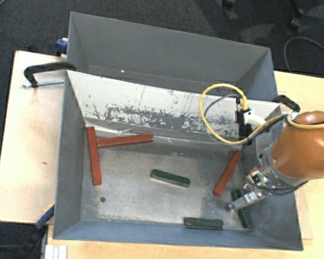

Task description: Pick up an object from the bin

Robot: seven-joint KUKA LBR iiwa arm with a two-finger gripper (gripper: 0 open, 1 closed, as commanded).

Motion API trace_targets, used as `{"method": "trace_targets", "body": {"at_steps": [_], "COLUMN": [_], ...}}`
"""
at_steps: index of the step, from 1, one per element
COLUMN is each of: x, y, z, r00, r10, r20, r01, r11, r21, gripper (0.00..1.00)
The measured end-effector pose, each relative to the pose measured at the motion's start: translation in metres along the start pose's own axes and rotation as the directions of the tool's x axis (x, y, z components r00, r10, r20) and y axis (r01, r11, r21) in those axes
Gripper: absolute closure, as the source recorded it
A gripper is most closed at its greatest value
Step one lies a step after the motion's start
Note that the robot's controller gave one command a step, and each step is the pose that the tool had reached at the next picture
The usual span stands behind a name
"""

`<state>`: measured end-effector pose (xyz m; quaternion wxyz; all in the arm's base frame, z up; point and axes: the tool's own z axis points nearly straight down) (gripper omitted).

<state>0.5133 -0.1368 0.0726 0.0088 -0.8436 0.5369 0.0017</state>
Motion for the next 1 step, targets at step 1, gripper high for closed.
{"method": "trace_targets", "body": {"at_steps": [1], "x": [-0.0014], "y": [-0.0044], "z": [-0.107], "r00": [1.0], "r10": [0.003], "r20": [-0.017], "r01": [-0.003], "r11": [1.0], "r21": [-0.003], "gripper": [1.0]}}
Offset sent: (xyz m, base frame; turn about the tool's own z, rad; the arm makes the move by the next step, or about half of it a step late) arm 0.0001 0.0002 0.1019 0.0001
